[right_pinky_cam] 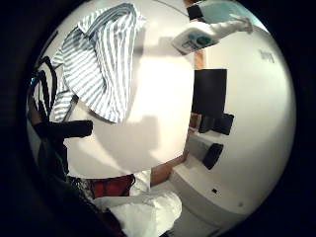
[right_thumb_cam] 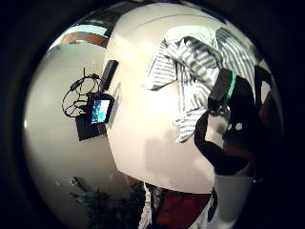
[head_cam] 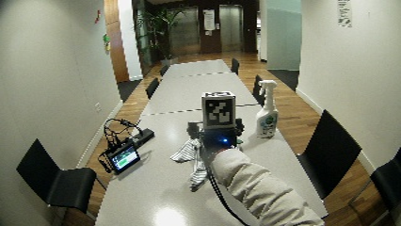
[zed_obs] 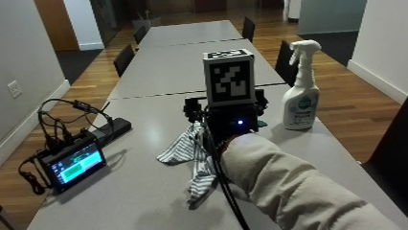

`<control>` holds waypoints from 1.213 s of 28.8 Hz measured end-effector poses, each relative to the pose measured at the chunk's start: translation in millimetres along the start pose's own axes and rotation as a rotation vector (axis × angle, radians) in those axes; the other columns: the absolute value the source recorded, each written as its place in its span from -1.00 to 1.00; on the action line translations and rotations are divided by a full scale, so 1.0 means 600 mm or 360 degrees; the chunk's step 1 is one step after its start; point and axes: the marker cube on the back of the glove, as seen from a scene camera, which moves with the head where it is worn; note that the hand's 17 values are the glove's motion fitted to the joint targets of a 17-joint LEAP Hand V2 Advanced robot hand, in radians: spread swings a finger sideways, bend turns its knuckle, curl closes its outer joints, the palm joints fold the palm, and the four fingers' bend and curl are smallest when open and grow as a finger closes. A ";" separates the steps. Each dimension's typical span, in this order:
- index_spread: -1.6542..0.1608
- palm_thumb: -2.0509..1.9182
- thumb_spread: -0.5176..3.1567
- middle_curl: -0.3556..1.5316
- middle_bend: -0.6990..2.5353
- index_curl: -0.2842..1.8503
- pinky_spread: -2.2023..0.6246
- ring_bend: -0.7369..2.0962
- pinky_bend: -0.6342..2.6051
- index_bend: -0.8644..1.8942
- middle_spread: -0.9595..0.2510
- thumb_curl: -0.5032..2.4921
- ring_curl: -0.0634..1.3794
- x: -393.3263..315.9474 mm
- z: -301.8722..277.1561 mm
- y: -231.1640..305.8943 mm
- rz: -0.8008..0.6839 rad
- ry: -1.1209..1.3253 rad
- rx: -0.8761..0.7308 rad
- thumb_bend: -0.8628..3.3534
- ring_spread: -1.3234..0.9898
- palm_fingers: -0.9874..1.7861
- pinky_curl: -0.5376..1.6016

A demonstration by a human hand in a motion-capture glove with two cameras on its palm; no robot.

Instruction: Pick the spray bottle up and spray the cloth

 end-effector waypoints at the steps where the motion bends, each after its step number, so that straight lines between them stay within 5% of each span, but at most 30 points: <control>1: 0.72 0.26 -0.52 -0.52 -0.24 -0.66 0.49 -0.07 -0.23 -0.16 0.49 -0.62 -0.77 -0.001 0.000 0.000 0.0000 0.0000 0.0002 -0.42 0.08 0.90 -0.39; 9: 0.64 0.34 -0.25 -0.36 -0.14 -0.50 0.44 0.10 -0.11 -0.10 0.42 -0.54 -0.49 -0.005 0.007 0.000 0.0015 0.0001 -0.0027 -0.33 0.03 0.79 -0.23; 24: 0.60 0.33 -0.03 -0.21 -0.07 -0.37 0.41 0.13 -0.03 -0.05 0.39 -0.46 -0.32 0.015 0.013 0.023 -0.0033 -0.0126 -0.0033 -0.31 0.00 0.68 -0.09; 30: 0.59 0.32 -0.05 -0.19 -0.10 -0.36 0.41 0.12 0.02 -0.13 0.38 -0.43 -0.29 0.092 0.019 0.039 -0.0073 -0.0653 0.0111 -0.34 -0.01 0.53 -0.04; 35: 0.59 0.37 -0.08 -0.16 -0.13 -0.33 0.41 0.08 -0.12 -0.17 0.41 -0.41 -0.25 0.199 0.020 0.043 -0.0150 -0.1490 0.0417 -0.35 0.01 0.25 -0.04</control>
